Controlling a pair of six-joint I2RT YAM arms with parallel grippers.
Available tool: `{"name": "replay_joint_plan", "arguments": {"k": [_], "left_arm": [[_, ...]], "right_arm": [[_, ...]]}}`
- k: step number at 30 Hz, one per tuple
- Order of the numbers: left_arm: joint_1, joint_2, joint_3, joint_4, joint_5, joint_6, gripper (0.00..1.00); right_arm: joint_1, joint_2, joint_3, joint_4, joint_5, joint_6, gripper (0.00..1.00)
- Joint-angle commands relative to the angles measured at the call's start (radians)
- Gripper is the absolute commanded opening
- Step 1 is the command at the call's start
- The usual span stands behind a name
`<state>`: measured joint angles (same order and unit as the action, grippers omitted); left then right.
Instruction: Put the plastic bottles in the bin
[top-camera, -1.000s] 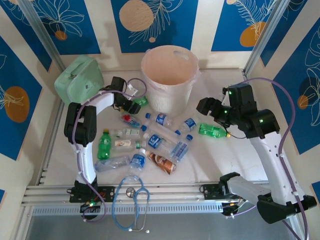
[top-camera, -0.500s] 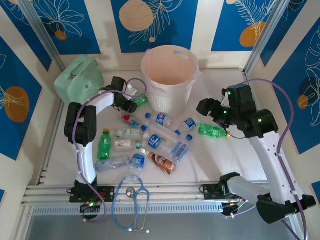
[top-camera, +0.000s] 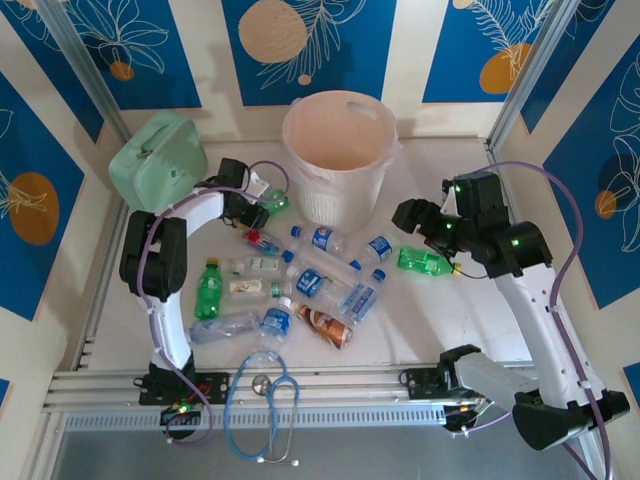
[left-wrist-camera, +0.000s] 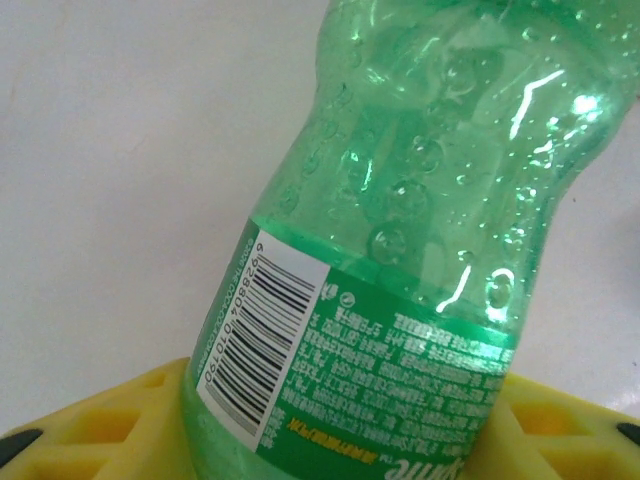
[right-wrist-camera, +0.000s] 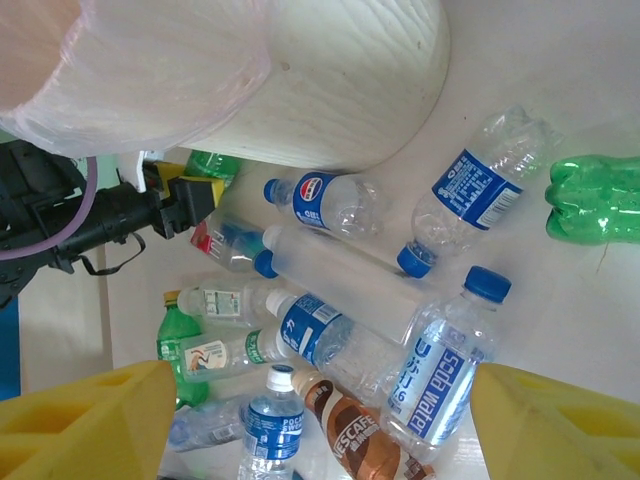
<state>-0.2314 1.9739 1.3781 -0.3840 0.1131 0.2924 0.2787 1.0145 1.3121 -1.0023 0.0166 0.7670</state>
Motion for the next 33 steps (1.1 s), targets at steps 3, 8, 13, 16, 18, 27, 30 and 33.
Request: {"name": "replay_joint_plan", "arguments": {"k": [3, 8, 13, 16, 18, 27, 30, 33], "left_arm": [[0.011, -0.162, -0.048, -0.008, -0.09, -0.082, 0.37], [0.009, -0.302, -0.042, -0.066, -0.169, -0.21, 0.36], [0.006, -0.461, 0.01, -0.168, -0.185, -0.318, 0.36], [0.005, -0.53, 0.095, -0.246, -0.169, -0.38, 0.36], [0.0, -0.554, 0.18, -0.293, -0.144, -0.423, 0.37], [-0.209, -0.455, 0.573, -0.316, -0.098, -0.534, 0.39], [-0.295, -0.365, 0.675, -0.294, -0.064, -0.567, 0.41], [-0.333, -0.275, 0.75, -0.284, -0.035, -0.607, 0.42]], "right_arm": [[-0.011, -0.027, -0.03, 0.025, -0.032, 0.006, 0.78], [-0.015, -0.033, -0.048, 0.034, -0.031, -0.003, 0.78], [-0.027, -0.034, -0.065, 0.034, -0.029, -0.016, 0.78], [-0.033, -0.039, -0.077, 0.038, -0.029, -0.02, 0.78], [-0.037, -0.042, -0.086, 0.045, -0.03, -0.02, 0.78], [-0.047, -0.054, -0.125, 0.077, -0.026, -0.006, 0.78], [-0.056, -0.059, -0.137, 0.077, -0.015, -0.008, 0.78], [-0.091, -0.059, -0.155, 0.078, -0.015, -0.017, 0.78]]}}
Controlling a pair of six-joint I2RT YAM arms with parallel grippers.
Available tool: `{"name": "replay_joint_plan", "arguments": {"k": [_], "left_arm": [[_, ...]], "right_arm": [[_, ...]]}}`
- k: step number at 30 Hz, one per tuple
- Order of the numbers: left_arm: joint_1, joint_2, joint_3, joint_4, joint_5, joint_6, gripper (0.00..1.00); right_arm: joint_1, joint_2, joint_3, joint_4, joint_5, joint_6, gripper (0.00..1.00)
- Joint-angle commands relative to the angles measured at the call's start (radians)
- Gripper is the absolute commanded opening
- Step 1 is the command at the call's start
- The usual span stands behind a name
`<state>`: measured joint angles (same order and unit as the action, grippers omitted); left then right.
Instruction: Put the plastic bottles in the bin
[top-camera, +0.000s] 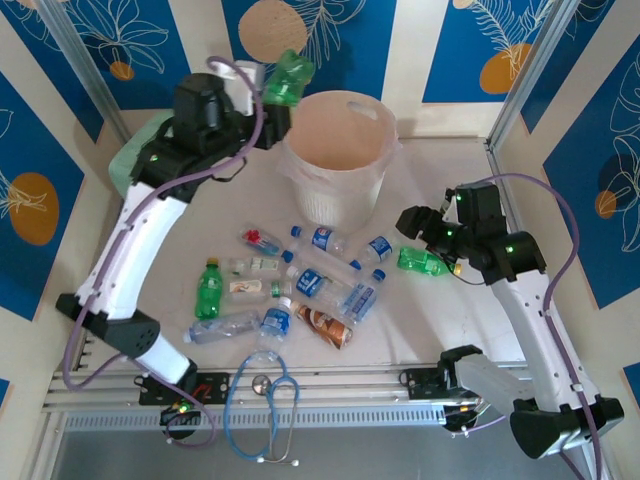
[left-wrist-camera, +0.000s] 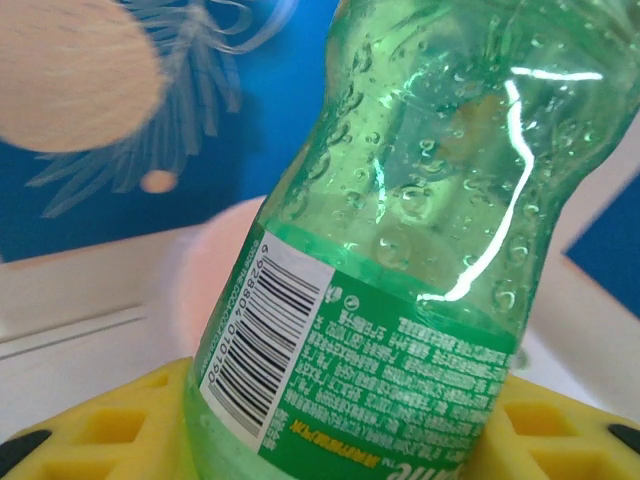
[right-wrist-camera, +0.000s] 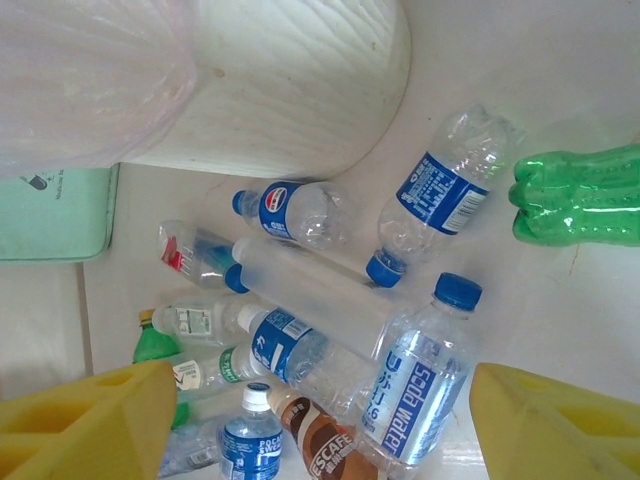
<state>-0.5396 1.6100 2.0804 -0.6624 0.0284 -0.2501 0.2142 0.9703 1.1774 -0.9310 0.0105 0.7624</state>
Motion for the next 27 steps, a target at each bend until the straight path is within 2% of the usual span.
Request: {"name": "replay_joint_plan", "arguments": {"k": [1, 9, 11, 15, 17, 23, 27], "left_arm": [[-0.029, 0.112, 0.06, -0.006, 0.052, -0.078, 0.41], [-0.035, 0.246, 0.108, 0.024, 0.101, -0.154, 0.42], [-0.035, 0.258, 0.113, 0.033, 0.108, -0.162, 0.48], [-0.037, 0.262, 0.115, 0.06, 0.108, -0.184, 0.66], [-0.038, 0.259, 0.114, 0.076, 0.11, -0.187, 0.71], [-0.046, 0.224, 0.112, 0.097, 0.113, -0.173, 0.82], [-0.046, 0.205, 0.109, 0.078, 0.108, -0.158, 0.83]], "right_arm": [[-0.041, -0.014, -0.028, 0.011, -0.01, -0.016, 0.78], [-0.199, 0.01, -0.109, 0.047, -0.079, -0.043, 0.79], [-0.226, 0.014, -0.128, 0.055, -0.091, -0.046, 0.79], [-0.288, 0.032, -0.145, 0.063, -0.104, -0.062, 0.82], [-0.318, 0.051, -0.148, 0.071, -0.115, -0.071, 0.85], [-0.388, 0.112, -0.159, 0.092, -0.131, -0.079, 0.88], [-0.394, 0.128, -0.168, 0.099, -0.122, -0.062, 0.88]]}}
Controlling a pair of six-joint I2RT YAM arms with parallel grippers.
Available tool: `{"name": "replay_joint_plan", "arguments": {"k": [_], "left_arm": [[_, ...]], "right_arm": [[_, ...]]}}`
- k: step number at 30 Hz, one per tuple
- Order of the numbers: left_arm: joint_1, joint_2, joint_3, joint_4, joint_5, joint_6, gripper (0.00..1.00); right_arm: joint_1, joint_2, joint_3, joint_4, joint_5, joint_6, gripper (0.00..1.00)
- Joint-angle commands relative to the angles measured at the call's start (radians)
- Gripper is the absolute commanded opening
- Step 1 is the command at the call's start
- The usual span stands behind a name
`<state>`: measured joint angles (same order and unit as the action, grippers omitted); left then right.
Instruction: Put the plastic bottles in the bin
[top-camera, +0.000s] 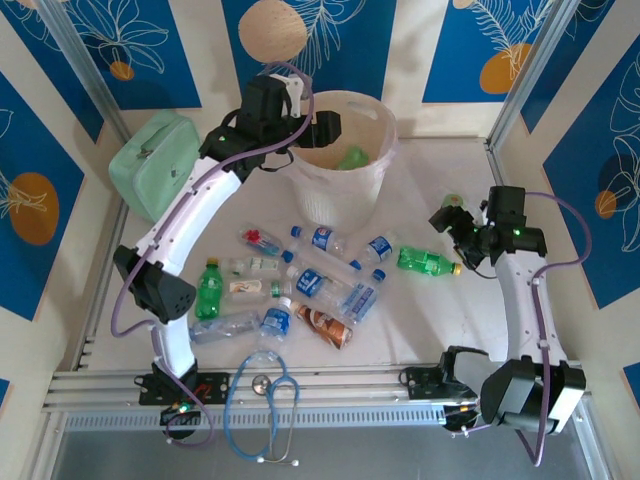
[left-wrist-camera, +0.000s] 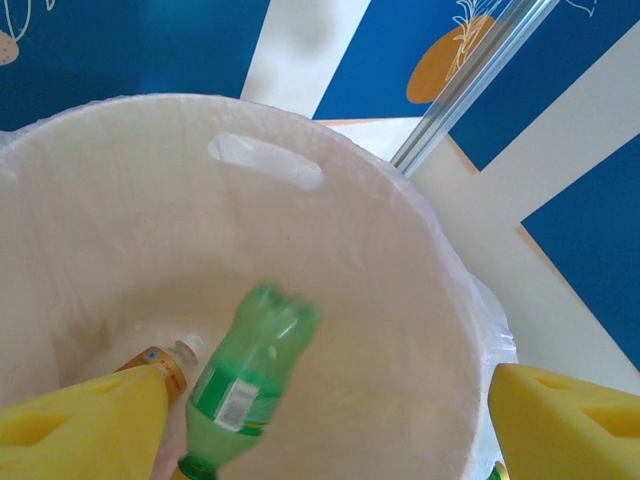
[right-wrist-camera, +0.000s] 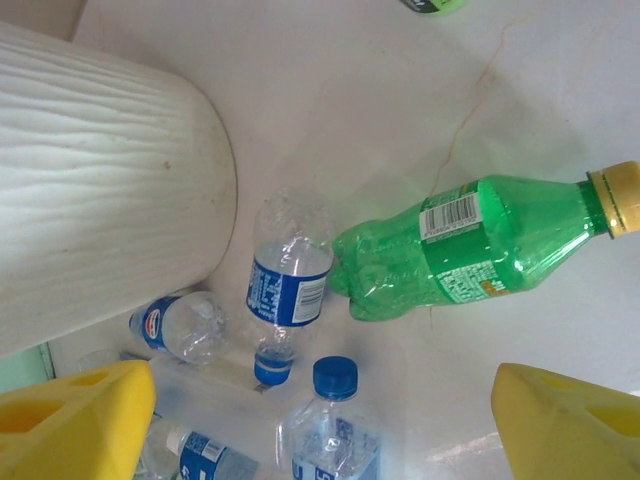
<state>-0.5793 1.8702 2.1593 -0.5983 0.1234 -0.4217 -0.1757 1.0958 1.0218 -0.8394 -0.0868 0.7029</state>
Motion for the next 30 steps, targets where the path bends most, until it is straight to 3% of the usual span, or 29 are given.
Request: {"name": "replay_joint_plan", "arguments": {"k": [1, 7, 12, 17, 23, 30], "left_arm": [[-0.007, -0.067, 0.023, 0.008, 0.012, 0.013, 0.83], [-0.007, -0.322, -0.276, 0.028, -0.082, 0.048, 0.82], [-0.004, -0.547, -0.527, -0.06, -0.182, 0.079, 0.83], [-0.002, -0.708, -0.76, -0.09, -0.2, -0.007, 0.84], [-0.002, -0.785, -0.961, -0.079, -0.168, -0.144, 0.84], [-0.002, -0.754, -1.014, -0.041, -0.126, -0.18, 0.83]], "right_arm": [[-0.004, 0.007, -0.015, 0.002, -0.016, 0.002, 0.88], [0.008, 0.057, -0.031, -0.031, 0.028, 0.039, 0.87], [0.044, 0.084, -0.083, -0.001, 0.062, 0.157, 0.86], [0.088, 0.172, -0.096, 0.02, 0.11, 0.285, 0.84], [0.104, 0.247, -0.106, 0.044, 0.15, 0.39, 0.87], [0.105, 0.315, -0.125, 0.11, 0.133, 0.472, 0.89]]}}
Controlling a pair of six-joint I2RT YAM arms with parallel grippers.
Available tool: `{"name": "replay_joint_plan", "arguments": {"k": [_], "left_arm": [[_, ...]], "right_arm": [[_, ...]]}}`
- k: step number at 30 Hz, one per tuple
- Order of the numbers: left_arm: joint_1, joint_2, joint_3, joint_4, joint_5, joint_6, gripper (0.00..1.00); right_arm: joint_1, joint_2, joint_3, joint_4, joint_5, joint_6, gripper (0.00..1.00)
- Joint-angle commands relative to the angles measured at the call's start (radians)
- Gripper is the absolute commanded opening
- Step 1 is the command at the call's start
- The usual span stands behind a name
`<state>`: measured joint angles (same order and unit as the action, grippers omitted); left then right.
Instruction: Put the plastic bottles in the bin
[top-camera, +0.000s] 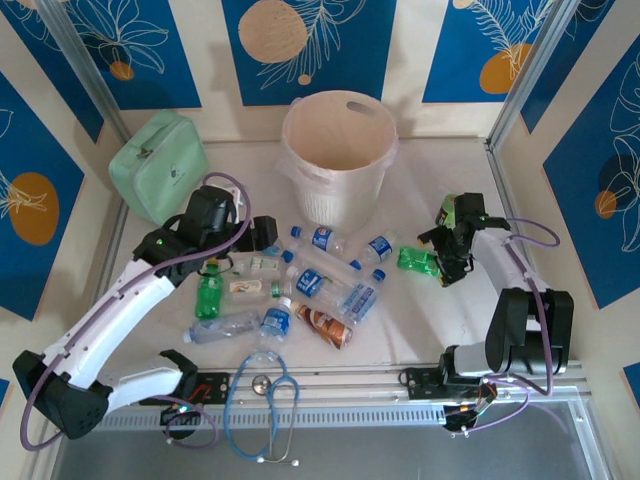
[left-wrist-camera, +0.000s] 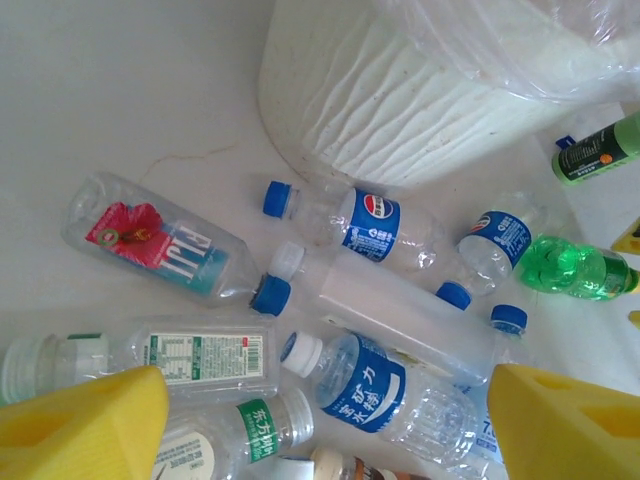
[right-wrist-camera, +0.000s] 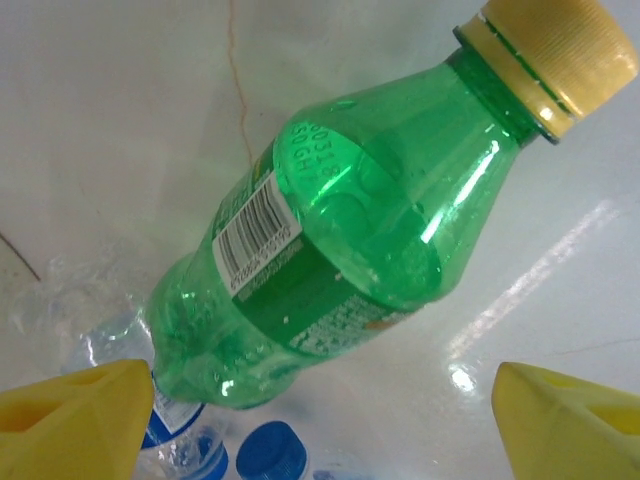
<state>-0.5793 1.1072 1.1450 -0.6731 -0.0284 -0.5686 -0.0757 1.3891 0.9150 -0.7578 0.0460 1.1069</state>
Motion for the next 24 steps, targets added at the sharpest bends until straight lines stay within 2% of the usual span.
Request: {"name": "replay_joint_plan", "arguments": {"k": [1, 12, 24], "left_arm": [[-0.001, 0.016, 0.0, 0.039, 0.028, -0.034, 0.82], [-0.002, 0.052, 0.003, 0.036, 0.017, -0.014, 0.8], [-0.002, 0.06, -0.005, 0.03, 0.007, -0.008, 0.78]], "right_arm": [[0.004, 0.031, -0.019, 0.041, -0.001, 0.079, 0.88], [-0.006, 0.168, -0.005, 0.112, -0.008, 0.136, 0.84], [-0.022, 0.187, -0.042, 0.145, 0.006, 0.121, 0.63]]}}
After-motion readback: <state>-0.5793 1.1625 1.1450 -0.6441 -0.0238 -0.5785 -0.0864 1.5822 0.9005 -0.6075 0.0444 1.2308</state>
